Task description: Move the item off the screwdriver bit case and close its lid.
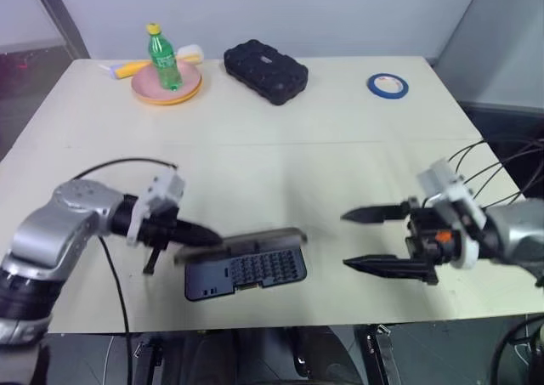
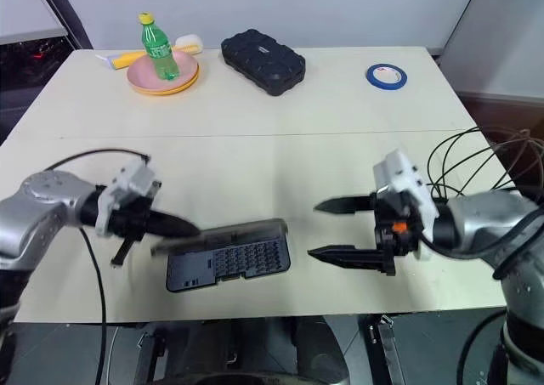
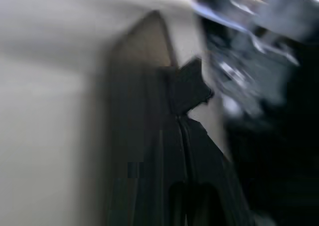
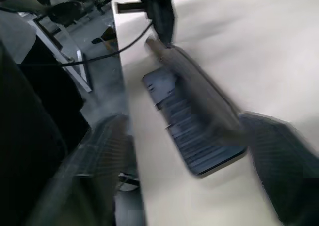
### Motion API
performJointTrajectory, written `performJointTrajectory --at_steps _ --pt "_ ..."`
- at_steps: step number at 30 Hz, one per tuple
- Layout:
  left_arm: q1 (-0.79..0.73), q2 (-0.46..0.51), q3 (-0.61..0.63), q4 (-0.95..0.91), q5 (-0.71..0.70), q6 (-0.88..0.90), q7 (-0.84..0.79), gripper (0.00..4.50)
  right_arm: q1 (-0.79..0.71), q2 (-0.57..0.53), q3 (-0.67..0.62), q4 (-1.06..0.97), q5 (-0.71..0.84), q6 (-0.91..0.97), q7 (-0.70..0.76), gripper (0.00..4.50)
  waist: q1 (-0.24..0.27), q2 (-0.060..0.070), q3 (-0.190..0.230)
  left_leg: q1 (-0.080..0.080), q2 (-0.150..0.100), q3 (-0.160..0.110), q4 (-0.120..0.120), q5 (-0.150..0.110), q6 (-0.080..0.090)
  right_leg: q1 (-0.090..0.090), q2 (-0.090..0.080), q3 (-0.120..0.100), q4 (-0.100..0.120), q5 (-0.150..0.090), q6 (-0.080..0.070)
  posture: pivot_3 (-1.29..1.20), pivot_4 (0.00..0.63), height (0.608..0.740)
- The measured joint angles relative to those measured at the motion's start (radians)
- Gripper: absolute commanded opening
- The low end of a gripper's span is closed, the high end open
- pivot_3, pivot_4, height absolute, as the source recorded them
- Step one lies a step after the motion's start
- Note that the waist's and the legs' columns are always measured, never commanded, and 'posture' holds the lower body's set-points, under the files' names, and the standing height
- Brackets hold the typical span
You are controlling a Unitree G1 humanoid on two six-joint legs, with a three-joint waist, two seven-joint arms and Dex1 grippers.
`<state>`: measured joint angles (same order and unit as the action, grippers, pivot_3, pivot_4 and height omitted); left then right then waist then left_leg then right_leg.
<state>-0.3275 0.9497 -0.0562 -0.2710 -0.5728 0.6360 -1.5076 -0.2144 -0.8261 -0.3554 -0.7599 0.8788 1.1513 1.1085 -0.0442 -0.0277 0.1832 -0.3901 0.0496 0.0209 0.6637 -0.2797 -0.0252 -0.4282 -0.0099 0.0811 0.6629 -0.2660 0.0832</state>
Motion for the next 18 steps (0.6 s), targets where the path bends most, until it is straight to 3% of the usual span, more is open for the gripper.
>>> performJointTrajectory --at_steps 4,5,13,18 --pt "-0.043 0.003 -0.051 0.092 0.086 -0.092 -0.006 0.03 0.036 0.02 0.168 -0.076 -0.025 -0.069 -0.079 0.33 0.001 -0.001 0.0 0.0 0.0 0.0 0.003 0.0 0.0 0.001 0.0 0.0 0.0 -0.001 -0.001 0.0 0.15 0.737" --pt "-0.062 -0.006 -0.058 0.122 0.105 -0.112 -0.003 0.03 0.039 0.025 0.211 -0.083 -0.039 -0.084 -0.095 0.02 0.002 -0.001 0.0 -0.001 0.0 0.0 0.004 0.0 0.0 0.001 0.0 0.0 0.0 -0.001 -0.001 0.0 0.15 0.737" --pt "-0.32 -0.21 -0.193 0.545 0.321 -0.352 0.043 0.03 0.0 0.095 0.759 -0.091 -0.362 -0.214 -0.297 0.02 -0.001 -0.003 0.0 -0.003 -0.001 0.001 0.004 0.0 0.0 -0.002 -0.001 0.0 -0.001 -0.001 0.0 0.0 0.15 0.737" --pt "-0.362 -0.304 -0.263 0.717 0.406 -0.484 0.019 0.03 -0.09 0.191 0.986 -0.061 -0.511 -0.195 -0.431 0.02 0.001 -0.003 -0.001 -0.003 -0.001 0.0 0.003 0.0 0.0 -0.002 0.0 0.0 0.001 -0.001 0.0 0.0 0.15 0.737"
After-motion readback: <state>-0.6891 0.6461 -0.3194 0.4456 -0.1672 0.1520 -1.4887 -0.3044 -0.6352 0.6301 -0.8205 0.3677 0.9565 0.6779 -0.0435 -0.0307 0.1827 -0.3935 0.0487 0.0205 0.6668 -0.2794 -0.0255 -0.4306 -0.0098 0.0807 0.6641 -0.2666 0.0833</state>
